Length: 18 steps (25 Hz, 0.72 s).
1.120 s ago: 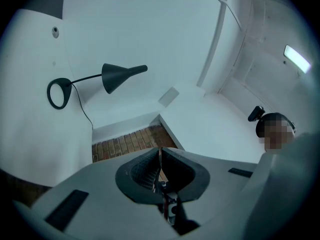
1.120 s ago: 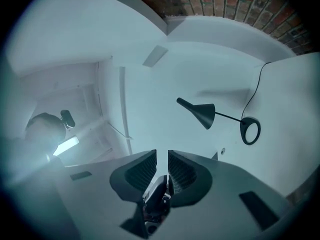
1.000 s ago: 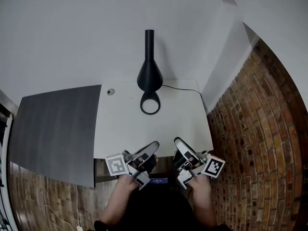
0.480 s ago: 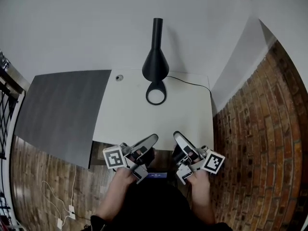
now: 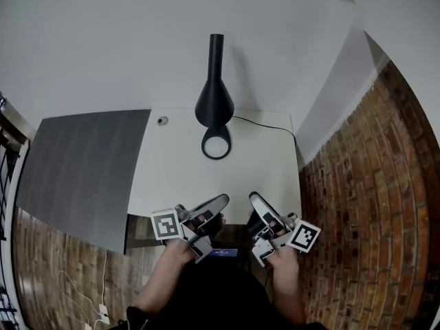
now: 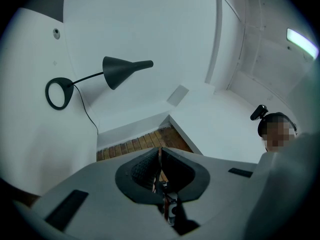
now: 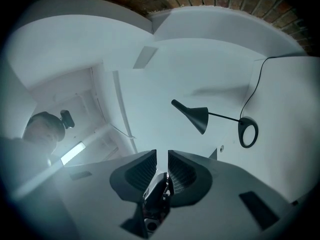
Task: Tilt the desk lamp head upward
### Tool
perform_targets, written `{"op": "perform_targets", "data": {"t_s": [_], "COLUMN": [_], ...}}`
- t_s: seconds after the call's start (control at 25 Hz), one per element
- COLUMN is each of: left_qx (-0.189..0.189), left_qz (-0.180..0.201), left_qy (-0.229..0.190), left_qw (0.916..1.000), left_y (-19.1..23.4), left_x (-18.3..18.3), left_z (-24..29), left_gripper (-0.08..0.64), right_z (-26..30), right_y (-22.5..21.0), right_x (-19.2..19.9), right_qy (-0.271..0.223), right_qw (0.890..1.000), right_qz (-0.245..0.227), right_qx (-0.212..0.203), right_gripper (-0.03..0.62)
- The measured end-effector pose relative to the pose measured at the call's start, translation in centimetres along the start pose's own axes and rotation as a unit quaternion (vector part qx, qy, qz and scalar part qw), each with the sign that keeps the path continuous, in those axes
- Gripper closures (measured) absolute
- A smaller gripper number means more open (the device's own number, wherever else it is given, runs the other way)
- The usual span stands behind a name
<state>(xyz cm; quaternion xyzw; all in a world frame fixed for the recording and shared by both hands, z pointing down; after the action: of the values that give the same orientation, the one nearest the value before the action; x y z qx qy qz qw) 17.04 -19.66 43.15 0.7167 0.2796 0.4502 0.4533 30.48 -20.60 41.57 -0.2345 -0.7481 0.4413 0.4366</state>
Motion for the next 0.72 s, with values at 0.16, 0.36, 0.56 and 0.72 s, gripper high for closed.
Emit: {"op": "perform_targets", "data": {"t_s": [0.16, 0.36, 0.56, 0.72], "left_qx": [0.015, 0.043, 0.061, 0.067], "left_qz": [-0.014, -0.012, -0.022, -0.040], "left_qy": [0.005, 0.012, 0.005, -0.009], "left_qw": [0.9998, 0.9989, 0.9979, 0.9969], "left_y": [1.7, 2.7, 4.4, 6.0], "left_x": [-2.7, -7.6, -12.0, -14.4], "left_z": [0.2, -0.3, -2.1, -3.9], "left_gripper": [0.541, 0.541, 0.541, 0.541], "right_z": [1.8, 5.6, 10.2, 12.8], "right_y": [-1.0, -2.2, -3.3, -4.3], "right_x": [-1.1, -2.8, -4.3, -4.3], "right_qy": [-0.006, -0.008, -0.013, -0.012], "right_qw": [1.000, 0.998, 0.996, 0.995], "right_qz": [-0.012, -0.028, -0.041, -0.041], "right_qx": [0.028, 0.061, 0.074, 0.091], "right_gripper": [0.517, 0.517, 0.517, 0.517]}}
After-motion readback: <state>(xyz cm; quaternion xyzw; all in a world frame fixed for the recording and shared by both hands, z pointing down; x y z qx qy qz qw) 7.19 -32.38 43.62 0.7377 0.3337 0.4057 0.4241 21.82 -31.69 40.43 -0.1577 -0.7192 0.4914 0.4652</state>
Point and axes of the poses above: the fingertips, and each gripper's own axes: z forward along the fingers, y to its left, x out of its underside, the point moved 4 cm from there along -z, backward along the fingers, and after that the axes turned 10 degrees about y, right-handed, at the moved point
